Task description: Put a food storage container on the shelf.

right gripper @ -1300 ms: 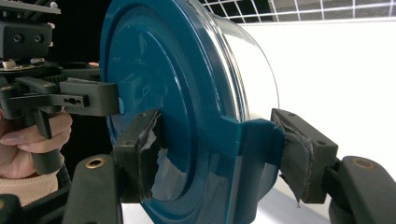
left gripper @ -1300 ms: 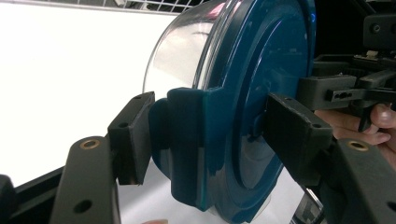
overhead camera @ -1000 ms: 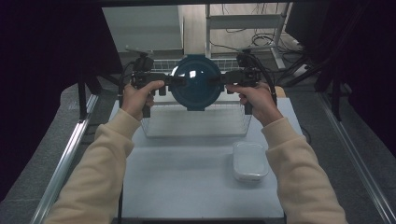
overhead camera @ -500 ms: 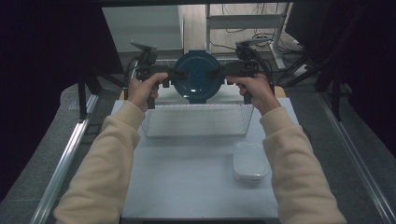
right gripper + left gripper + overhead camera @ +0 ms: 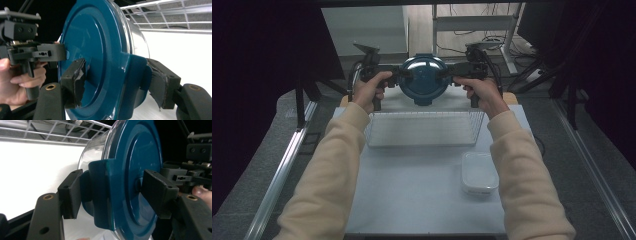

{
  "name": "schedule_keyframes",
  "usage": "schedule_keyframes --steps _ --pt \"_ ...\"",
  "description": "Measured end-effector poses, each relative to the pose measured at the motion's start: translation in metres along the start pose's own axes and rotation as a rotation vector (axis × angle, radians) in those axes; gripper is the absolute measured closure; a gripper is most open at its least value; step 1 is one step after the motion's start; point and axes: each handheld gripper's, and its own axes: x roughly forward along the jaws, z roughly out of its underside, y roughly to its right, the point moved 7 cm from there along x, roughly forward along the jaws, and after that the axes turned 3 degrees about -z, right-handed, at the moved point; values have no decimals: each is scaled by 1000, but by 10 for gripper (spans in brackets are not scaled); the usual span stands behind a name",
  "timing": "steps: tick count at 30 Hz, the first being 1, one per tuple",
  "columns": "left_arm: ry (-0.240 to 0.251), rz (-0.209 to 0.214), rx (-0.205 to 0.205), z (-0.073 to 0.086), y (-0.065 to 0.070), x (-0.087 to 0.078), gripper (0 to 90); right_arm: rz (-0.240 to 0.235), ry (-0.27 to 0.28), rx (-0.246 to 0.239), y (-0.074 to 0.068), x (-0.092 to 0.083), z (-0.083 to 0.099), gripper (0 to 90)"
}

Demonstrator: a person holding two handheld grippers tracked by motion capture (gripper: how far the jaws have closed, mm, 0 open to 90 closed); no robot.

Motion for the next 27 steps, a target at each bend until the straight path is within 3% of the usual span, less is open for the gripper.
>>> schedule_keyframes --steps 7,8,11,15,18,21,23,24,25,26,27 --pt "-21 28 -73 -4 -13 10 339 1 -1 105 12 10 -7 322" --pt "-26 30 -83 -4 -15 11 332 -1 3 137 16 13 -7 313" --pt "-21 34 -81 -5 -16 12 329 -9 -5 167 20 15 -6 306" --pt "-11 38 -80 -5 -16 13 327 -9 -6 161 20 14 -6 301" --pt "13 22 -63 -4 -15 13 319 3 -6 141 17 15 -4 256" --pt "70 -40 -17 -6 -12 10 268 44 -6 75 9 19 -1 132" --pt "98 -62 7 -6 -10 6 246 110 -11 20 5 18 2 89" --pt "108 -73 18 -6 -10 4 226 176 -6 -30 3 14 3 68" --pt "114 -82 28 -6 -10 2 226 176 -6 -30 3 14 3 68" --pt "119 -95 56 -4 -8 -4 218 212 16 -58 1 6 3 60" --pt "119 -95 56 -4 -8 -4 216 212 16 -58 1 6 3 60"
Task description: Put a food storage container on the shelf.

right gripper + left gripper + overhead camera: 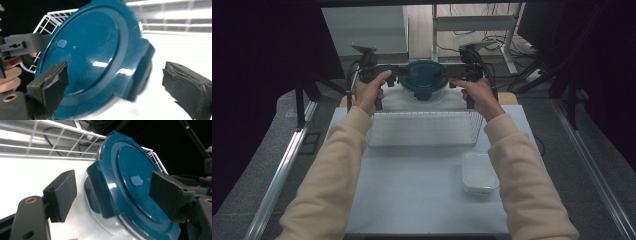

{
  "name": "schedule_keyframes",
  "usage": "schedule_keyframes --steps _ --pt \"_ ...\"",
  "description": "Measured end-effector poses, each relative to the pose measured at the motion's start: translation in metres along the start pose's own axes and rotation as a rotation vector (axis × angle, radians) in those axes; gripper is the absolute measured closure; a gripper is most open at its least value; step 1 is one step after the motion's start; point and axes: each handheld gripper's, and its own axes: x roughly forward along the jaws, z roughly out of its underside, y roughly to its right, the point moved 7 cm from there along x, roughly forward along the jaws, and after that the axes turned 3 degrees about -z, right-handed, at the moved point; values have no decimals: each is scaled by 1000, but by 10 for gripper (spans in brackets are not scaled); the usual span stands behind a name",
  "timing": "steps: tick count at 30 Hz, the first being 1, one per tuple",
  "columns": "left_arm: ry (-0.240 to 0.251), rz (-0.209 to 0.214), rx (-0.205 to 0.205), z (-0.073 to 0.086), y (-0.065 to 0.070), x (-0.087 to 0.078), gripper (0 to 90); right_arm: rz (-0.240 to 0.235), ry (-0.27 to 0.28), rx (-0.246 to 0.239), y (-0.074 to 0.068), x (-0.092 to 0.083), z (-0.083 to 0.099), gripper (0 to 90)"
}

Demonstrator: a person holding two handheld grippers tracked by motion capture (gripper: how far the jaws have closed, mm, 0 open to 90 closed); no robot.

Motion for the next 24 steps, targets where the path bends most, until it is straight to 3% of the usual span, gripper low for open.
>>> schedule_keyframes --steps 1,2,3,5,6,7,9,11,12,13,15,17,18,21,22,24 --pt "6 -1 39 3 4 -8 215 14 39 -15 -1 -10 0 60" --pt "6 -1 39 3 4 -8 218 14 39 -15 -1 -10 0 60" --pt "20 2 65 5 7 -14 218 11 59 -22 -2 -14 1 60" --pt "30 1 107 10 12 -23 234 -16 91 -66 -6 -29 7 62" --pt "37 -4 124 13 13 -27 234 -16 91 -66 -6 -29 7 62" --pt "50 -35 181 20 12 -35 261 -30 93 -105 -7 -38 13 70" --pt "53 -45 202 25 11 -39 266 -27 95 -123 -8 -41 16 74" --pt "58 -43 235 38 12 -48 278 -13 113 -196 -8 -54 30 90" --pt "58 -43 235 38 12 -48 286 -13 113 -196 -8 -54 30 90" --pt "58 -51 268 45 13 -53 295 -26 122 -225 -8 -62 41 110" --pt "65 -55 310 58 15 -60 301 -32 126 -239 -9 -64 46 123" --pt "59 -39 338 76 16 -66 302 -34 132 -300 -7 -73 65 182" --pt "59 -39 338 76 16 -66 301 -34 132 -300 -7 -73 65 182" --pt "40 -19 366 101 15 -72 301 -18 131 -347 3 -79 94 216" --pt "30 -16 376 110 14 -73 301 -18 131 -347 3 -79 94 216" --pt "18 -16 385 130 8 -75 298 -15 125 -347 11 -82 112 234"
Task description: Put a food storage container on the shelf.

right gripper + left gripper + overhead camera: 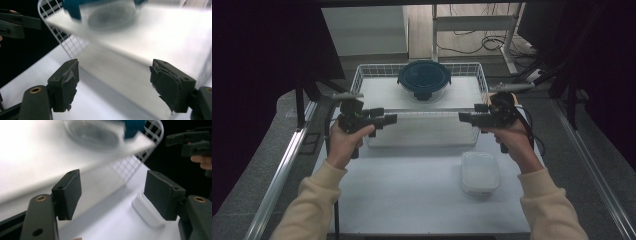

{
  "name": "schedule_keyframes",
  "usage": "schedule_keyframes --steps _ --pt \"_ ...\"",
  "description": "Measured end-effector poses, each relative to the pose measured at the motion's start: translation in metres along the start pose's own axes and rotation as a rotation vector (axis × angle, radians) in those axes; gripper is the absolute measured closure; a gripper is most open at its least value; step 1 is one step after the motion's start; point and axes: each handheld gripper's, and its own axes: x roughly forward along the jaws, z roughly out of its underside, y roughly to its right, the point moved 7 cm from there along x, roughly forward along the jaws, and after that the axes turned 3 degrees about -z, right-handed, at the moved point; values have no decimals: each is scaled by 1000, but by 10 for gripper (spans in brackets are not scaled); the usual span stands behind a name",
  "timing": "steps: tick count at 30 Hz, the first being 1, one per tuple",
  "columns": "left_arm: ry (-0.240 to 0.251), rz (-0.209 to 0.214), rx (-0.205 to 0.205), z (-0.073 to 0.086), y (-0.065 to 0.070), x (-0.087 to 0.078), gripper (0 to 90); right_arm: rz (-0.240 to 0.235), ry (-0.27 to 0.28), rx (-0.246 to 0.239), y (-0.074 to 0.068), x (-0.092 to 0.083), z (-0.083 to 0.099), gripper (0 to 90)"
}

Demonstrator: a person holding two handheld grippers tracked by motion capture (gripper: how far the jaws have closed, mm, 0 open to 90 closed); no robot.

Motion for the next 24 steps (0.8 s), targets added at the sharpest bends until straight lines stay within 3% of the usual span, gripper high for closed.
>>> schedule_keyframes --steps 1,3,7,9,15,18,24 --pt "-14 -2 0 11 0 0 292 -6 -3 12 3 -3 21 243" --pt "-36 -8 -1 32 0 1 289 -7 -6 16 4 -5 29 246" --pt "-85 -53 20 67 -3 3 276 13 -40 20 10 -9 71 253" --pt "-101 -55 8 81 -5 3 269 28 -61 15 12 -10 88 258" --pt "-108 -73 -7 102 -9 2 256 18 -82 26 11 -11 110 280" --pt "-142 -60 -8 114 -6 4 254 13 -96 30 10 -8 121 287" --pt "-168 -73 -32 128 -12 7 257 19 -132 25 9 -2 134 289"
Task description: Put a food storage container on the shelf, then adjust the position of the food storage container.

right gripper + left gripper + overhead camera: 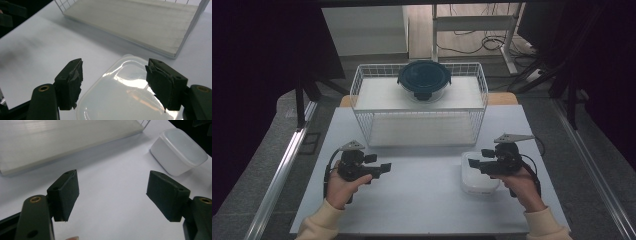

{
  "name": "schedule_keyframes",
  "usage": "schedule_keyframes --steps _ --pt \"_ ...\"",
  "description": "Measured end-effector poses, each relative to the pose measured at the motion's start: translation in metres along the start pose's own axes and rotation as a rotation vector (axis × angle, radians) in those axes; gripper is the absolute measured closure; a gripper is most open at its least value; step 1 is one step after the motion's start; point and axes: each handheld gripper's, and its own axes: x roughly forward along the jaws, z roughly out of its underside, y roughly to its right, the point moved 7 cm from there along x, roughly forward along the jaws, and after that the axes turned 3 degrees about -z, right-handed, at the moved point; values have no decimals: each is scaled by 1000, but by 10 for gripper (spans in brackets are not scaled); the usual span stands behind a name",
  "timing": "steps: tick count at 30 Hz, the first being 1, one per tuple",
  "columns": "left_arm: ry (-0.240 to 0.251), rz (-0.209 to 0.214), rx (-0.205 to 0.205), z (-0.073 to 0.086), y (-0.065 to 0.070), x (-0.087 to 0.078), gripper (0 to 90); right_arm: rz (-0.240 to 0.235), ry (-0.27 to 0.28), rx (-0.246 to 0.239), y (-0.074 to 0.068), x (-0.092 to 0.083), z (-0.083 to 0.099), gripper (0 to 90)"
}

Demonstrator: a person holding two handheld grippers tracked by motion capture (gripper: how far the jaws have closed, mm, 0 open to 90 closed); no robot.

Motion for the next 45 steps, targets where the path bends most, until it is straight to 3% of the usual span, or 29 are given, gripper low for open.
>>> schedule_keyframes --steps 8,11,16,25,29,38,45 --pt "-34 3 1 6 -6 6 260 19 -18 -13 3 5 3 296" --pt "-47 -30 20 9 -7 9 259 20 -23 -15 4 6 6 298" --pt "-28 -10 0 6 -5 7 255 18 -11 -5 4 2 7 306" --pt "-38 -10 7 3 -5 12 249 41 -3 -13 10 -10 8 355" --pt "-41 -10 -1 5 -7 13 248 48 -2 -21 18 -16 6 409" --pt "-57 4 -5 8 -6 17 250 137 -12 22 50 -37 9 536" --pt "-69 4 -3 9 -7 19 247 195 -78 41 70 -41 21 748"
